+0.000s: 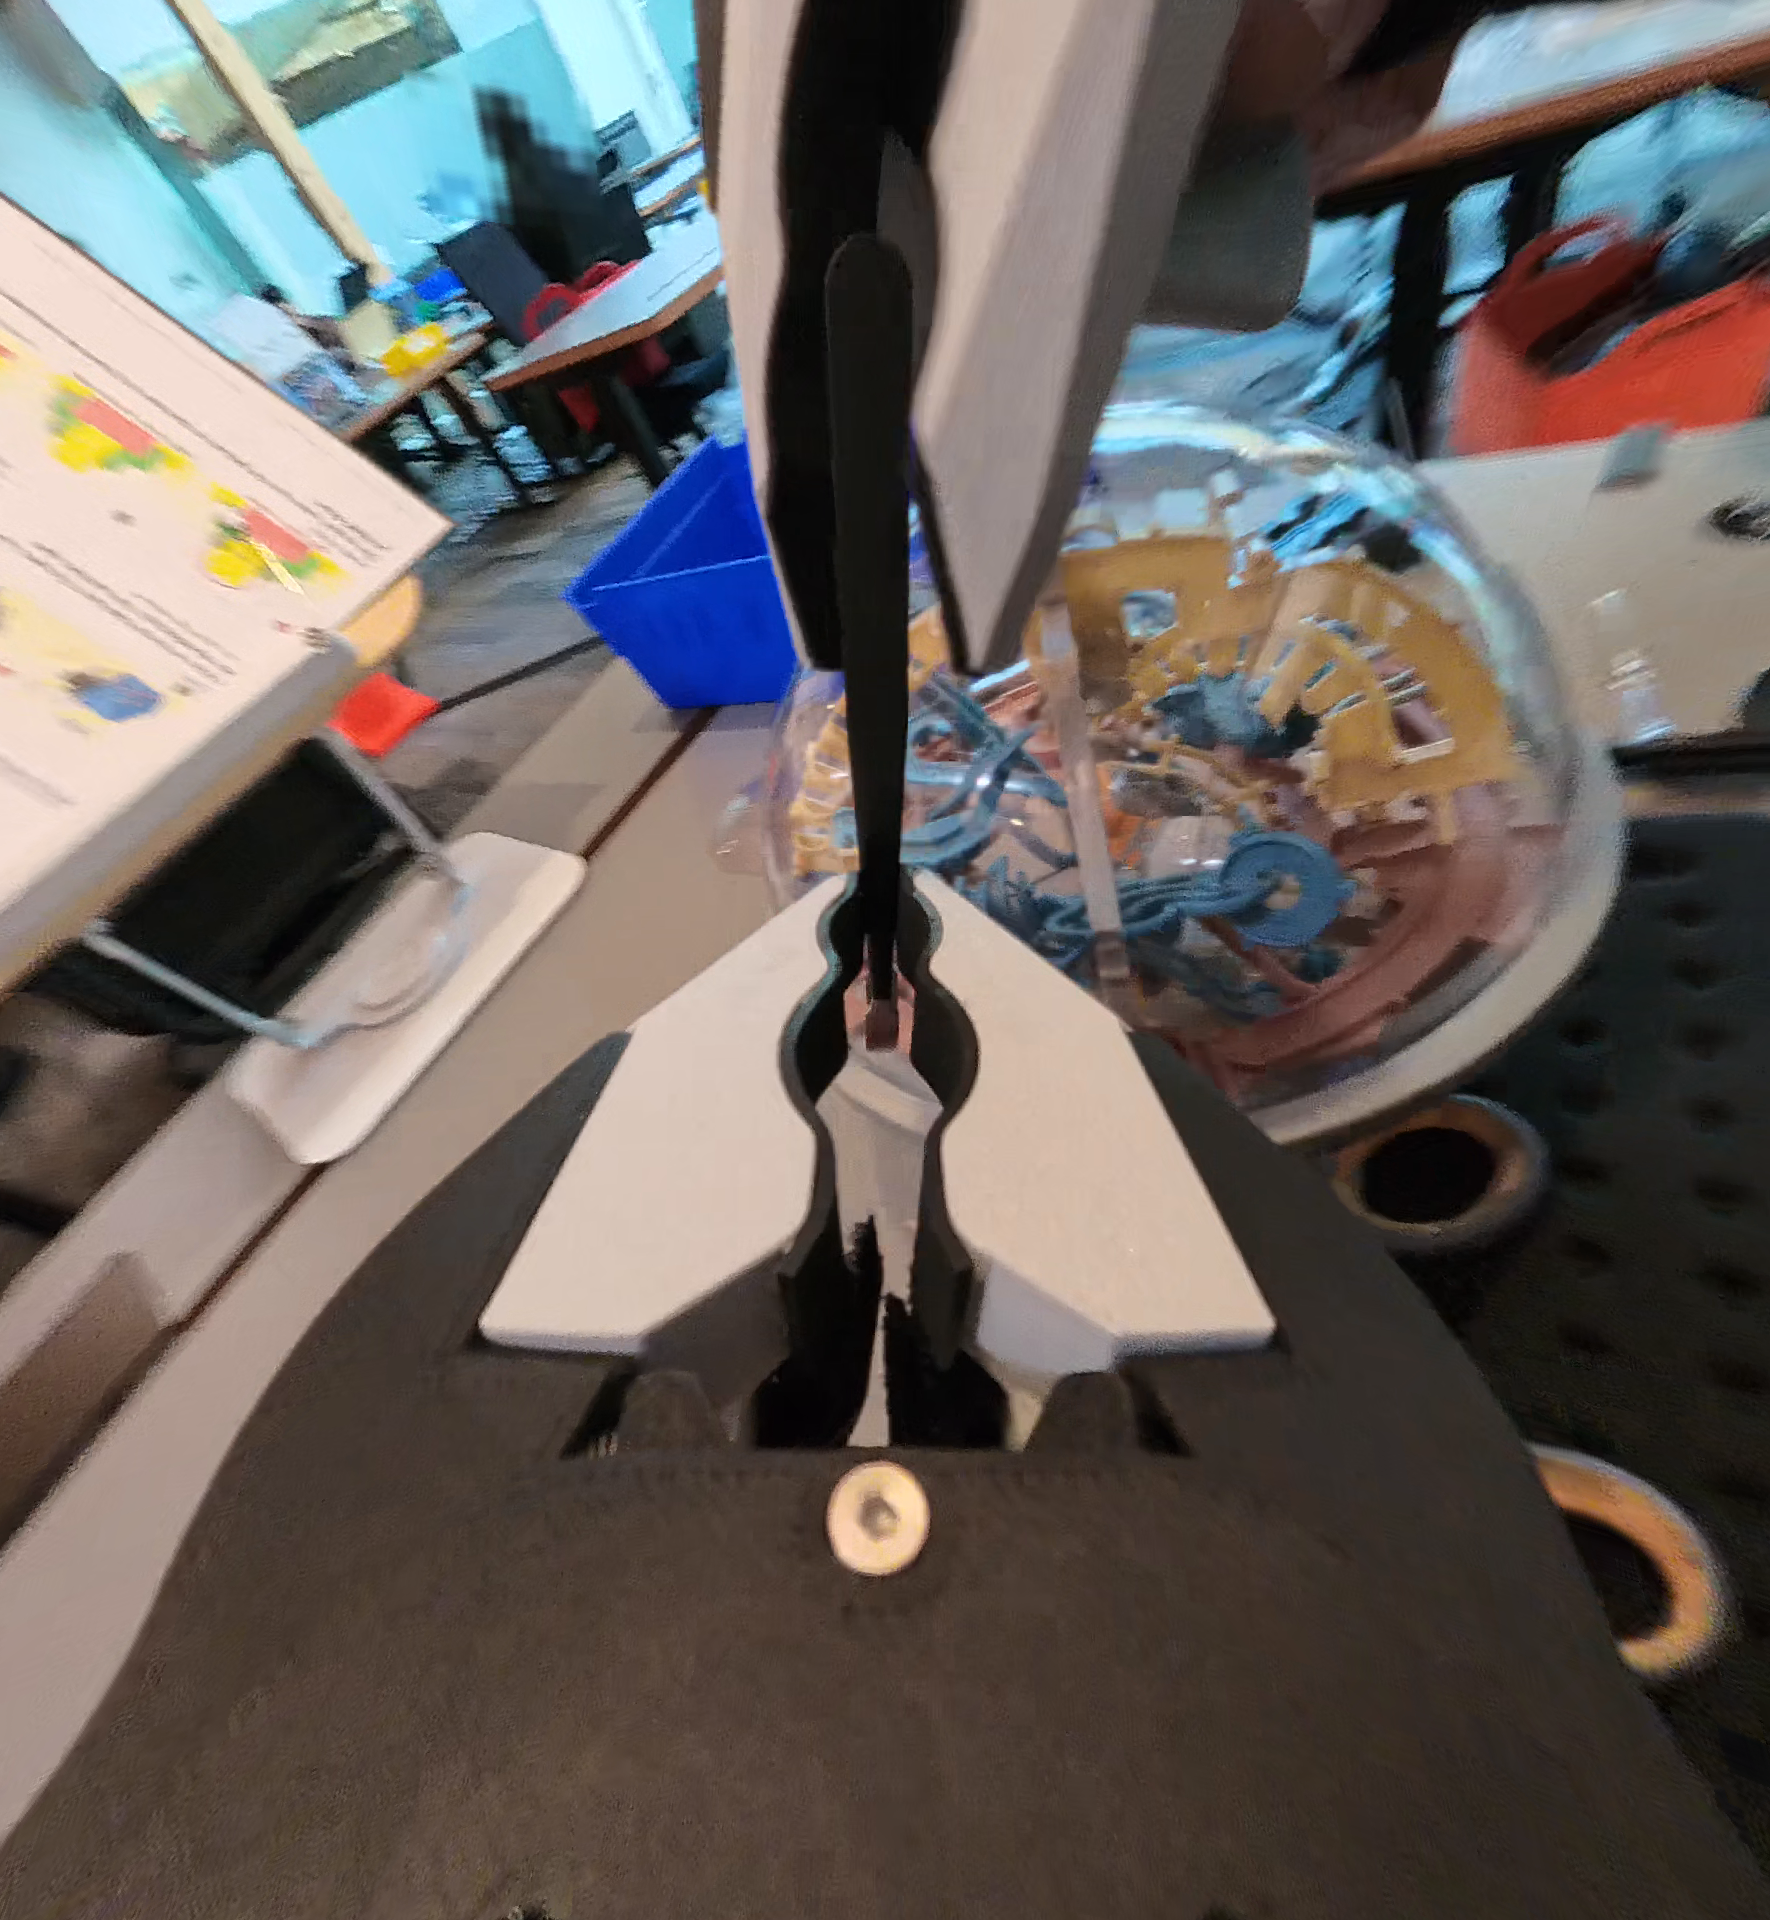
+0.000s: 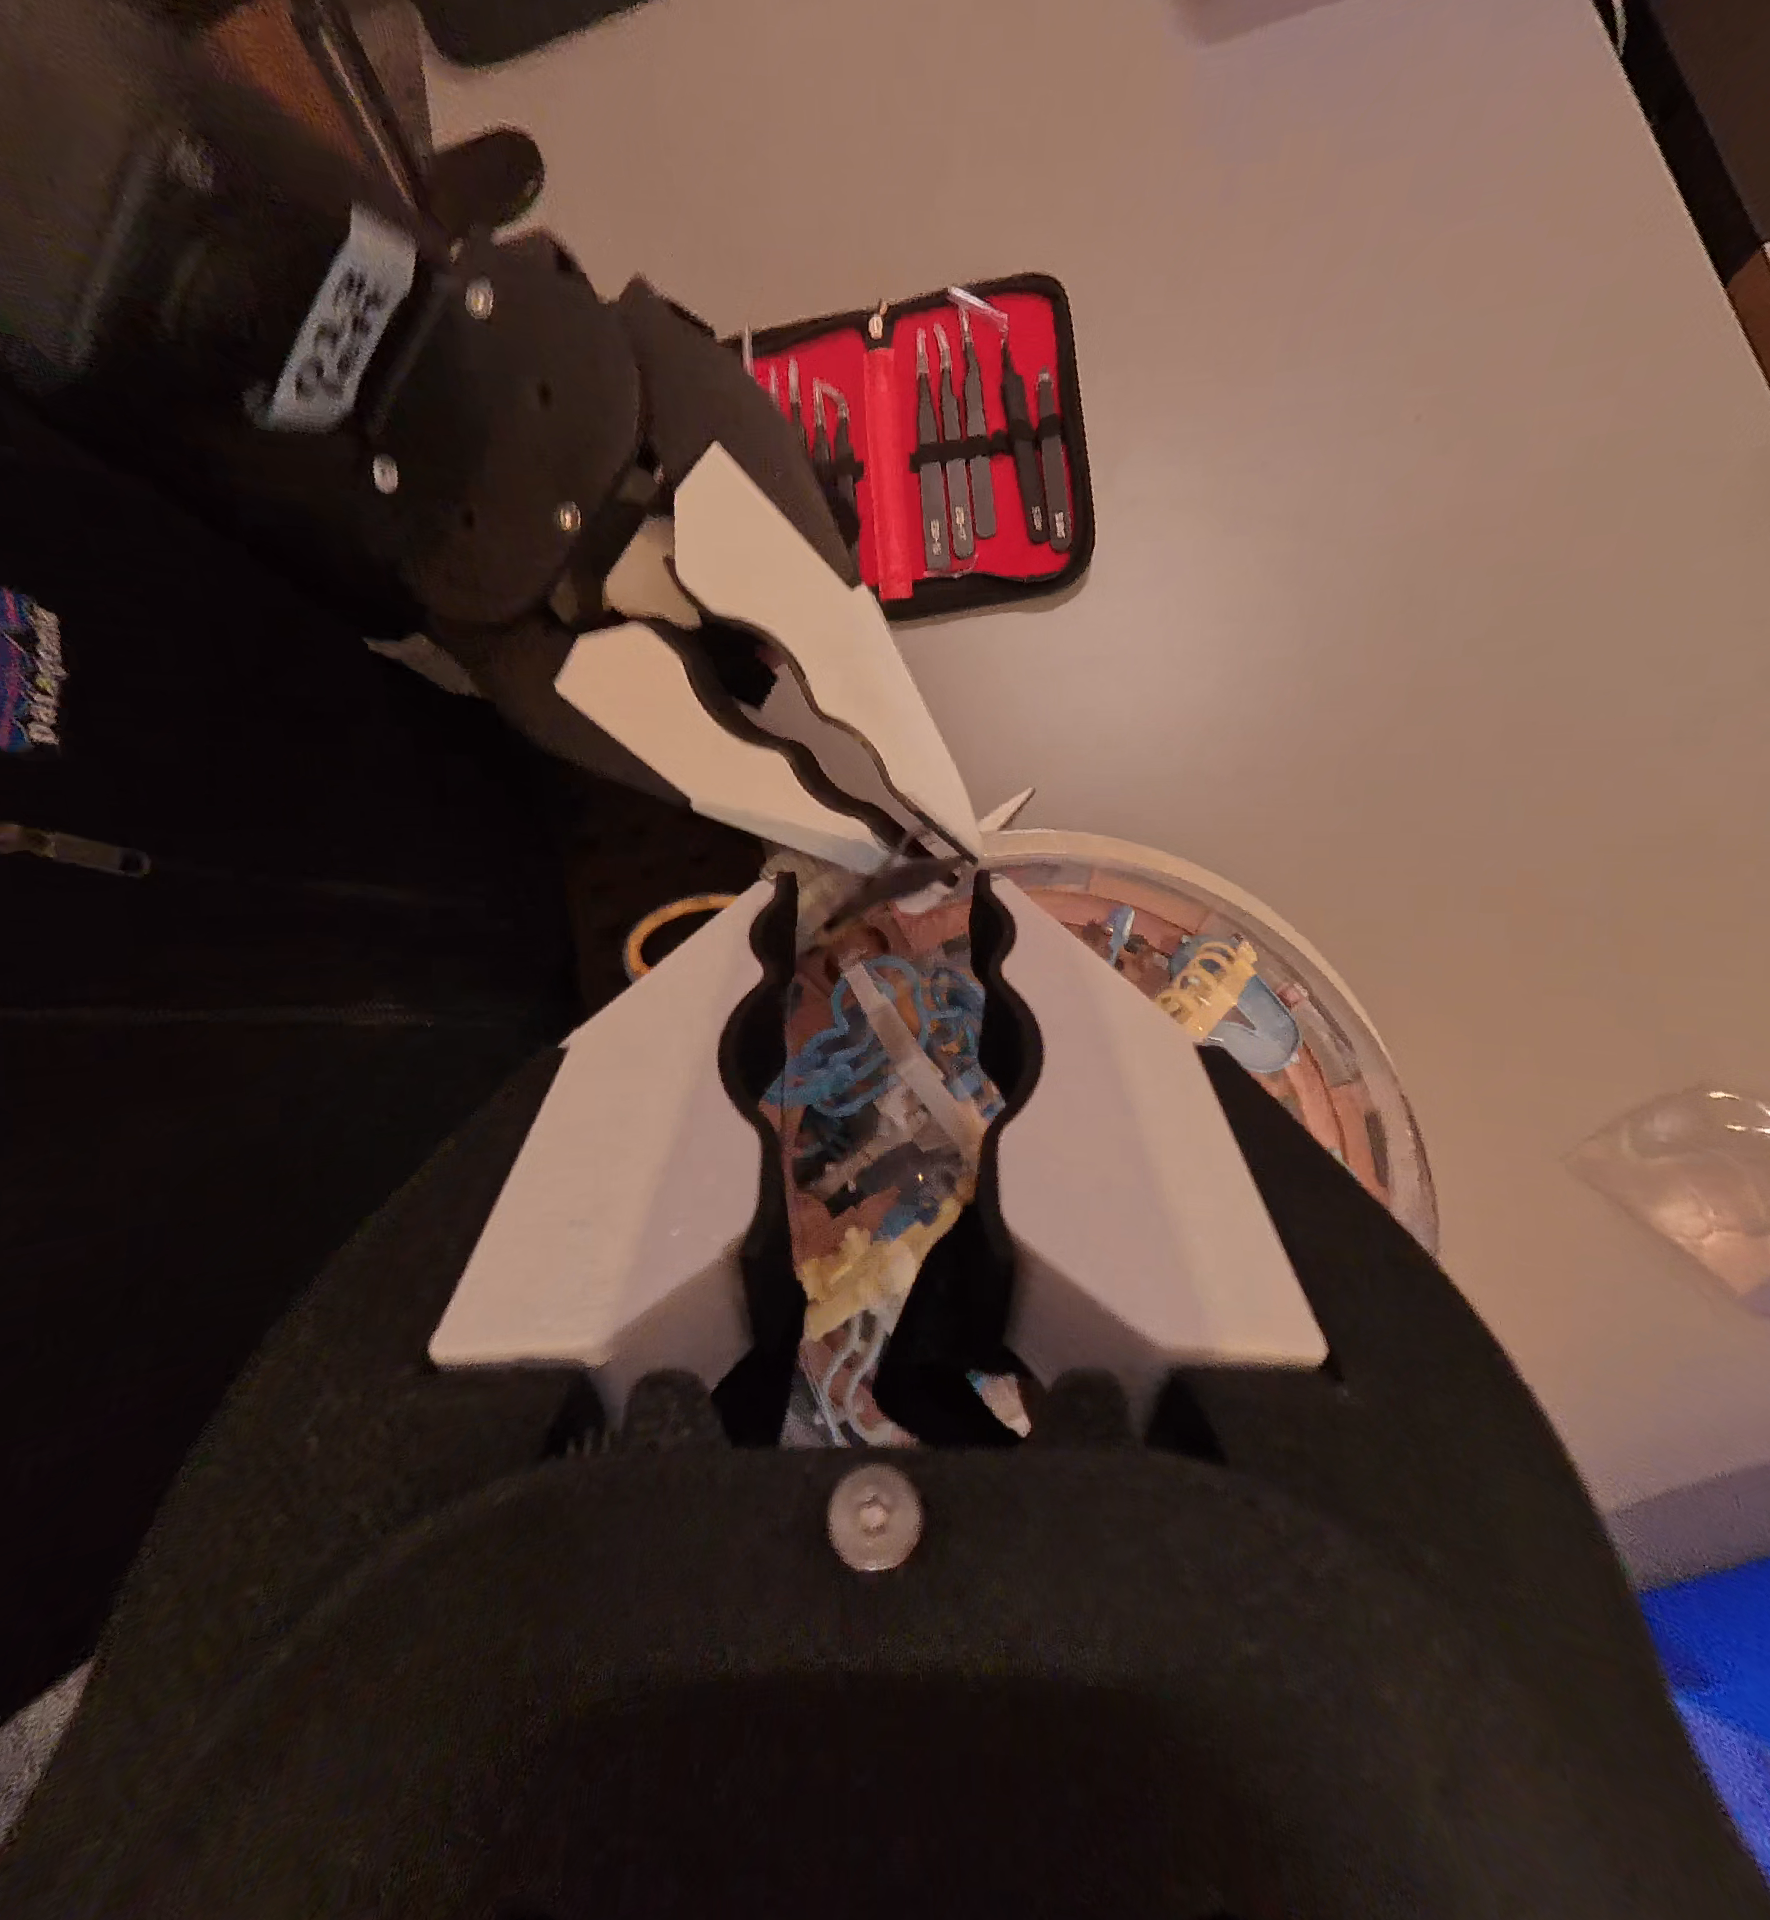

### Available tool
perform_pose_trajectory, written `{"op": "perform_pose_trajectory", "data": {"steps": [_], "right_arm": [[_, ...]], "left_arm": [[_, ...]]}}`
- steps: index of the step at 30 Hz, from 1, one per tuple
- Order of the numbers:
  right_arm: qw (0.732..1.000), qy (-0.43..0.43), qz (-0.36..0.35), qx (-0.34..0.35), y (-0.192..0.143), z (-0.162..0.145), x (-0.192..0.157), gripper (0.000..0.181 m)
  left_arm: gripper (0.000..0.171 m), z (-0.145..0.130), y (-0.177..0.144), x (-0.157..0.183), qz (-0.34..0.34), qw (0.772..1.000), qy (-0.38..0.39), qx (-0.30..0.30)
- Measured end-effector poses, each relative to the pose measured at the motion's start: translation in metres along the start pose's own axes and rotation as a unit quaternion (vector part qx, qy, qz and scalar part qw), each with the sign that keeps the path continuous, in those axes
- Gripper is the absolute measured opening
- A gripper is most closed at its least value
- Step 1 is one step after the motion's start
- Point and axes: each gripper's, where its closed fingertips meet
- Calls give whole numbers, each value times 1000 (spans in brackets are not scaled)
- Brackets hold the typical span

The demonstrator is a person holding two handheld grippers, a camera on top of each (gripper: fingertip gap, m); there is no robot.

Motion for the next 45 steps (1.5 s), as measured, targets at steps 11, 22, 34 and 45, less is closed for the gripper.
{"op": "perform_pose_trajectory", "data": {"steps": [11,22,34,45], "right_arm": [[998,-30,-53,27,-3,4,8,0],[992,-118,-18,50,-11,1,-4,0],[992,-117,4,45,-13,6,-11,8],[991,-130,-18,19,-9,-6,-20,4]], "left_arm": [[3,4,-3,-7,101,991,85,-7],[16,4,-21,-2,-64,995,-31,71],[1,10,-21,6,-81,992,-27,92],[1,33,-29,19,-101,986,-6,129]]}}
Point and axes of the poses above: each gripper's, where its closed fingertips meet, y out along the fingers, z out of its top, x = y × z across the jaws, and after that the axes turned 6 degrees about y, right-handed
